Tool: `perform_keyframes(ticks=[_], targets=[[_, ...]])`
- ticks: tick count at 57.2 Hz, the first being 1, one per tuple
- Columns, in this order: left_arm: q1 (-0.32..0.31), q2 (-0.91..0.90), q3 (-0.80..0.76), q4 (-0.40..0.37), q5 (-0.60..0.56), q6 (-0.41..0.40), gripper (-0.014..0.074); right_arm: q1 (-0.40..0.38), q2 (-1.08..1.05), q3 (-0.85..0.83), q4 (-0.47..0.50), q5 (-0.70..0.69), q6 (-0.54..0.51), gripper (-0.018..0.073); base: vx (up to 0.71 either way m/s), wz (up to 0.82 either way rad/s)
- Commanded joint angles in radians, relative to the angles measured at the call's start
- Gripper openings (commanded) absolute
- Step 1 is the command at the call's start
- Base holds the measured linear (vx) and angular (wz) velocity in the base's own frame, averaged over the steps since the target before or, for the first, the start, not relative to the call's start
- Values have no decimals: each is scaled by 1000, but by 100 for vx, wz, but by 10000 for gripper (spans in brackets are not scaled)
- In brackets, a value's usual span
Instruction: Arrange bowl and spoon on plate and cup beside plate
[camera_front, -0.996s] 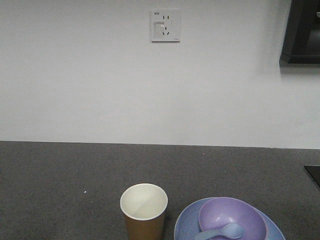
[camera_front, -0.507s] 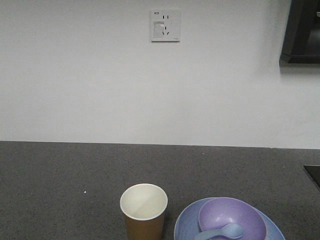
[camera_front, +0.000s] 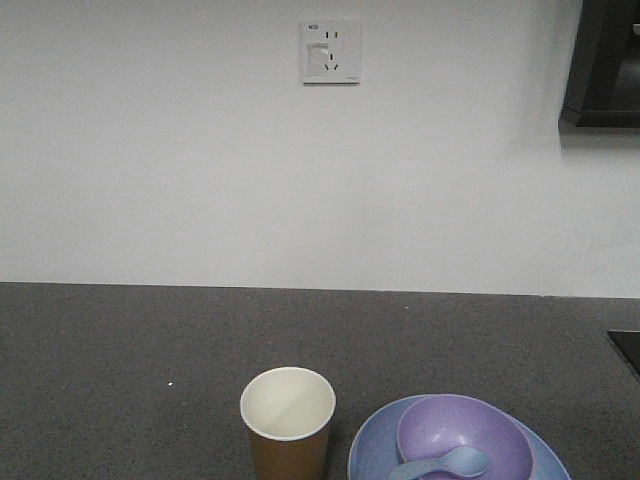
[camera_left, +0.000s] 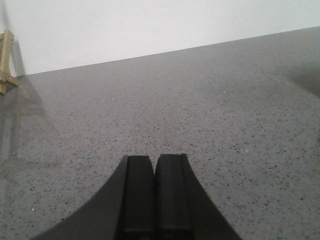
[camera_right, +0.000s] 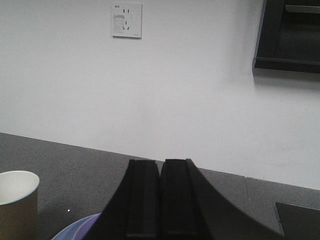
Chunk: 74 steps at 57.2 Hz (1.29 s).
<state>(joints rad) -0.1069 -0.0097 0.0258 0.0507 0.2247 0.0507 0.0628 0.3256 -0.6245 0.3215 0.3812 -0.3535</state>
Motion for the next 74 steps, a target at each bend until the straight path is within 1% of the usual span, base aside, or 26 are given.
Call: perform_keyframes(ticks=[1, 14, 16, 20, 22, 25, 28, 31, 33, 43, 47, 52, 55, 74], targets=[[-1, -7, -26, 0, -75, -2, -3, 0, 15, -26, 6, -75, -9, -8, 0, 0], [-1, -7, -26, 0, -75, -2, -3, 0, 15, -26, 5, -76, -9, -8, 0, 0], [-1, -7, -26, 0, -75, -2, -3, 0, 15, -26, -10, -74, -9, -8, 0, 0], [-1, -7, -26, 1, -75, -2, -3, 0, 11, -26, -91, -58, 10, -8, 0, 0], [-1, -7, -26, 1, -75, -2, -3, -1, 6, -24, -145, -38, 53, -8, 0, 0], [-1, -7, -26, 1, -75, -2, -3, -1, -14, 11, -236, -27, 167, -8, 0, 0], [-1, -7, -26, 1, -75, -2, -3, -1, -44, 68, -296, -48, 269, -8, 0, 0], [-1, -7, -26, 1, -75, -2, -3, -1, -85, 146, -334, -96, 339, -8, 0, 0], [-1, -7, -26, 1, -75, -2, -3, -3, -121, 210, -351, -131, 362, -8, 0, 0], [-1, -7, -26, 1, -75, -2, -3, -54, -291, 506, -333, -300, 354, -8, 0, 0], [-1, -7, -26, 1, -75, -2, -3, -73, -342, 592, -330, -343, 354, -8, 0, 0], [-1, -7, -26, 1, -75, -2, -3, -81, -341, 663, -322, -412, 361, -8, 0, 0], [-1, -7, -26, 1, -75, -2, -3, -81, -342, 659, -322, -381, 362, -8, 0, 0], [-1, -7, -26, 1, -75, -2, -3, -81, -342, 659, -322, -364, 362, -8, 0, 0]])
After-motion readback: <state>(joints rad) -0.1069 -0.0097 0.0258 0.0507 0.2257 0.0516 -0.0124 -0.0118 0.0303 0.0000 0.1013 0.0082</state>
